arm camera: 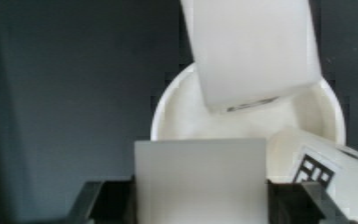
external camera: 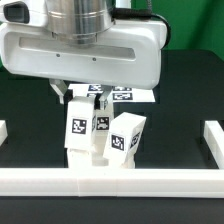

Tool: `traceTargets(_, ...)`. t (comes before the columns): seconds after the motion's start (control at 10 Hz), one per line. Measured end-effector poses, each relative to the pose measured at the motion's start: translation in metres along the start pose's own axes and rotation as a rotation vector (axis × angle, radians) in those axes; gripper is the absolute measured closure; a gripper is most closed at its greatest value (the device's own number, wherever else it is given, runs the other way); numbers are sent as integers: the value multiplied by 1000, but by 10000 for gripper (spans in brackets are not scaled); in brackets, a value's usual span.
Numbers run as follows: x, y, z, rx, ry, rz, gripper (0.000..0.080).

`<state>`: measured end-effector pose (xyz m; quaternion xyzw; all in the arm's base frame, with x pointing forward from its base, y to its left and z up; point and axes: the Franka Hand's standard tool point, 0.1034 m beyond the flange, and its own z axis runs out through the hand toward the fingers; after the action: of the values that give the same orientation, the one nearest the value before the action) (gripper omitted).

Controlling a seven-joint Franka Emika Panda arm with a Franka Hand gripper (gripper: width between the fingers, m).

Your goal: Assemble stool

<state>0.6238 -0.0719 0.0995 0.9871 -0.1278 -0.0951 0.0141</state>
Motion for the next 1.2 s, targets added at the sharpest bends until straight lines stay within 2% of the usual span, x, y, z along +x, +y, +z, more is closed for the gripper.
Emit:
traceTargets(0.4,0,1,1,-2,-1,0,459)
traceTargets(0.5,-1,2,2,5,-9,9,459)
traceTargets(0.6,-8,6,7,55,-67,68,459)
traceTargets(0.7,-8,9,8,93,-111,132,459)
traceTargets(1.2,-9,7,8,95,-122,175,459)
